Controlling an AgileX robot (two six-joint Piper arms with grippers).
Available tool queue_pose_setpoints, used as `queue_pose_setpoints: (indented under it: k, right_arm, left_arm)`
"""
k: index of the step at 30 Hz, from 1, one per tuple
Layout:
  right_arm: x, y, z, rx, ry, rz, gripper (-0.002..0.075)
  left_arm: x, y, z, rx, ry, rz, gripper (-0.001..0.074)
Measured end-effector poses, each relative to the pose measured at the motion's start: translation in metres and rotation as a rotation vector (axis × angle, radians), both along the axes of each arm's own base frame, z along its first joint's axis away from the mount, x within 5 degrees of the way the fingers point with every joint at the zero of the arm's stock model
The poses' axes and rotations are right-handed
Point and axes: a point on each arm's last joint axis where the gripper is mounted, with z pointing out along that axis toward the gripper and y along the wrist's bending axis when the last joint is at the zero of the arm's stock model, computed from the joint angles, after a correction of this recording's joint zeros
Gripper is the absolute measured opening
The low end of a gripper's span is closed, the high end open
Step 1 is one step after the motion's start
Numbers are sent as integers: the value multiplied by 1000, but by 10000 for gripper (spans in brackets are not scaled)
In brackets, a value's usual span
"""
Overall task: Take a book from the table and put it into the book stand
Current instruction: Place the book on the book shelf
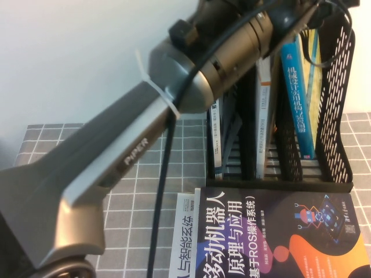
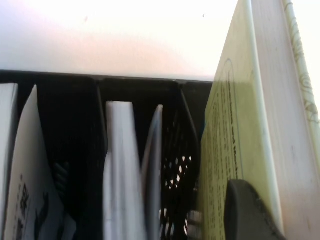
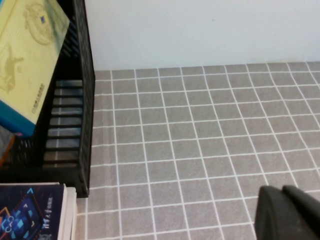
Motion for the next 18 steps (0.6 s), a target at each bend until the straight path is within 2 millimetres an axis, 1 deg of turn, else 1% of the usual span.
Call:
queue_pose_setpoints:
  k: [5, 18]
  right_arm:
    - [0, 2, 0, 10, 4, 15, -3]
    - [0, 5, -2, 33, 18, 42, -3]
  left_arm:
    - [9, -7, -11, 6, -32, 18, 194]
    - [13, -17, -27, 8, 7, 10, 194]
